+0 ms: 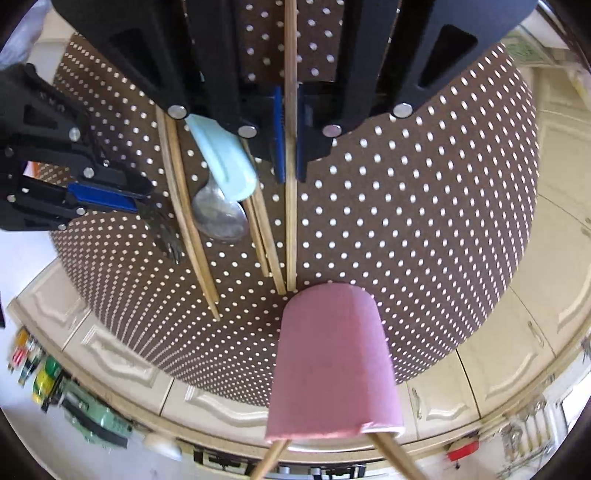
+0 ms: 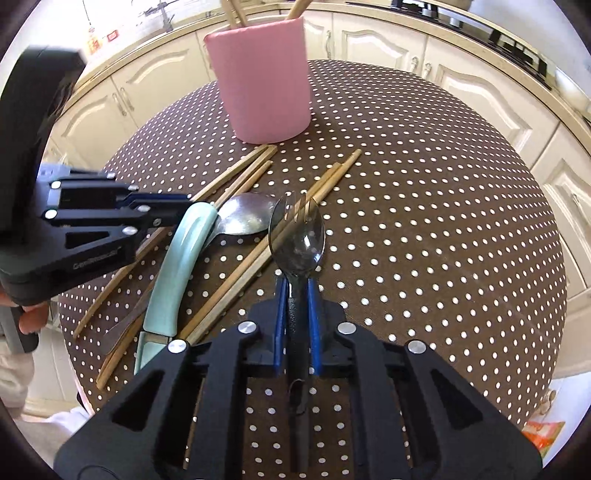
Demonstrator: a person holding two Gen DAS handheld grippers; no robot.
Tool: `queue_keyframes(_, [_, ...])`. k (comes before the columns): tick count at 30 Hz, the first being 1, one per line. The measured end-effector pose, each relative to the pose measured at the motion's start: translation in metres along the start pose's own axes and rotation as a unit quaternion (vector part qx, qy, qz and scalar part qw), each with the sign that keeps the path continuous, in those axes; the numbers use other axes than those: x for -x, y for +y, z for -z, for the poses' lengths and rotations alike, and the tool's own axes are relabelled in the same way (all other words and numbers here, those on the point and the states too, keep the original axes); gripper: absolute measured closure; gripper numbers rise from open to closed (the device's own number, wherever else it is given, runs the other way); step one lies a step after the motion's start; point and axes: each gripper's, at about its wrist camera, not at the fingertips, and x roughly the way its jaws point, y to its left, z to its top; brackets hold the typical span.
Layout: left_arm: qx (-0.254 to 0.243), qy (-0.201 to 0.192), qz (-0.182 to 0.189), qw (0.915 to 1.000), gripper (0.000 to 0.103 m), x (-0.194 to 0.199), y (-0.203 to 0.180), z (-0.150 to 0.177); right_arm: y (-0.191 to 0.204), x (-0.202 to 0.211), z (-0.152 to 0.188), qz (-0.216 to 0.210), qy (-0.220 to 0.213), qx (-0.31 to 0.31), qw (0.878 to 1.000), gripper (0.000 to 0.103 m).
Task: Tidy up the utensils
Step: 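Close the right tool on the black spork while the left tool grasps a chopstick, then lift the spork with the right tool while the left tool lifts its chopstick over the cup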
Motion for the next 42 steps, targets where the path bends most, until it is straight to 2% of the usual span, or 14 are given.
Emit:
queue_keyframes(6, [0.023, -0.05, 0.038, 0.9978, 0.097, 0.025, 0.008, 0.02, -0.002, 0.026, 0.002, -0.025, -0.046, -0.028, 0.998, 0.092])
queue_keyframes(10, [0.042, -0.111, 0.058, 0.9913, 0.097, 0.054, 0.015, 0.03, 0.0, 0.045, -0.003, -0.035, -0.088, -0.038, 0.995, 0.092])
queue_keyframes(13, [0.05, -0.164, 0.072, 0.9826, 0.097, 0.079, 0.019, 0.032, 0.004, 0.058, -0.009, -0.051, -0.12, -0.043, 0.99, 0.092])
queue_keyframes(17, [0.052, -0.246, 0.087, 0.9639, 0.097, 0.117, 0.016, 0.027, 0.008, 0.08, -0.024, -0.071, -0.176, -0.05, 0.98, 0.092])
queue_keyframes(21, [0.057, -0.326, 0.101, 0.9381, 0.097, 0.152, 0.012, 0.016, 0.01, 0.098, -0.047, -0.084, -0.232, -0.058, 0.967, 0.092])
queue_keyframes(26, [0.067, -0.431, 0.089, 0.8953, 0.097, 0.174, 0.008, -0.009, 0.01, 0.111, -0.084, -0.082, -0.299, -0.061, 0.949, 0.091])
queue_keyframes(31, [0.075, -0.477, 0.078, 0.8721, 0.097, 0.182, 0.013, -0.039, 0.009, 0.108, -0.123, -0.088, -0.349, -0.063, 0.931, 0.091])
queue_keyframes(35, [0.078, -0.498, 0.076, 0.8602, 0.097, 0.183, 0.021, -0.055, 0.005, 0.098, -0.146, -0.092, -0.381, -0.066, 0.918, 0.091])
queue_keyframes(40, [0.094, -0.529, 0.08, 0.8398, 0.097, 0.174, 0.036, -0.082, -0.001, 0.084, -0.163, -0.098, -0.401, -0.075, 0.908, 0.091])
queue_keyframes(42, [0.101, -0.535, 0.078, 0.8351, 0.097, 0.169, 0.04, -0.089, -0.005, 0.075, -0.17, -0.1, -0.404, -0.079, 0.906, 0.091])
